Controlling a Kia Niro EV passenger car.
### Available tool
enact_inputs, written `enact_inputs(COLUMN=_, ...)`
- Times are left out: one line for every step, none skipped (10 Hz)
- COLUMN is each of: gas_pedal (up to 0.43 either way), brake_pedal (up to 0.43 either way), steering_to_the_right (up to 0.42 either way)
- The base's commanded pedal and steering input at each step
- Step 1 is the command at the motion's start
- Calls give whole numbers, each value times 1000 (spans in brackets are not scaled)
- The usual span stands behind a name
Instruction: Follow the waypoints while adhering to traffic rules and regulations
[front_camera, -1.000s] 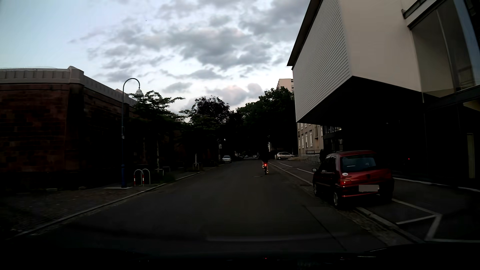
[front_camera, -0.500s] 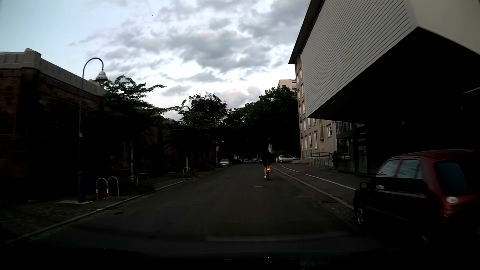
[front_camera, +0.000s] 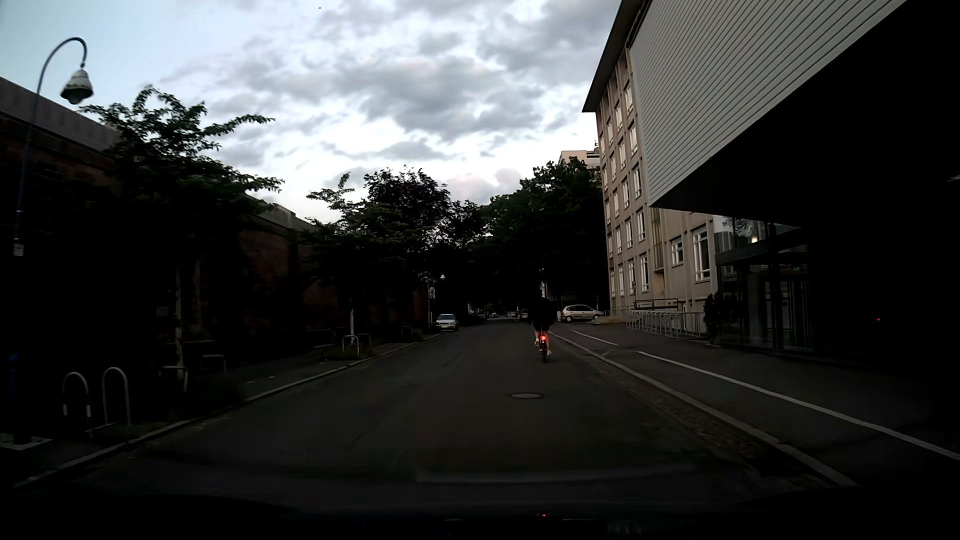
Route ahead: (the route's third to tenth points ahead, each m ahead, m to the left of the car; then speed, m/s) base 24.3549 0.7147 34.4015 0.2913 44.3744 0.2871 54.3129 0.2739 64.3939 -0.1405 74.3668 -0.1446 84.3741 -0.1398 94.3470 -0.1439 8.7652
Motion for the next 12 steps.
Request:
enact_inputs(gas_pedal=118, brake_pedal=0, steering_to_the_right=-21)
enact_inputs(gas_pedal=118, brake_pedal=0, steering_to_the_right=-23)
enact_inputs(gas_pedal=118, brake_pedal=0, steering_to_the_right=-24)
enact_inputs(gas_pedal=118, brake_pedal=0, steering_to_the_right=-26)
enact_inputs(gas_pedal=118, brake_pedal=0, steering_to_the_right=-27)
enact_inputs(gas_pedal=118, brake_pedal=0, steering_to_the_right=-27)
enact_inputs(gas_pedal=118, brake_pedal=0, steering_to_the_right=-27)
enact_inputs(gas_pedal=118, brake_pedal=0, steering_to_the_right=-27)
enact_inputs(gas_pedal=118, brake_pedal=0, steering_to_the_right=-27)
enact_inputs(gas_pedal=118, brake_pedal=0, steering_to_the_right=-27)
enact_inputs(gas_pedal=118, brake_pedal=0, steering_to_the_right=-26)
enact_inputs(gas_pedal=118, brake_pedal=0, steering_to_the_right=-26)
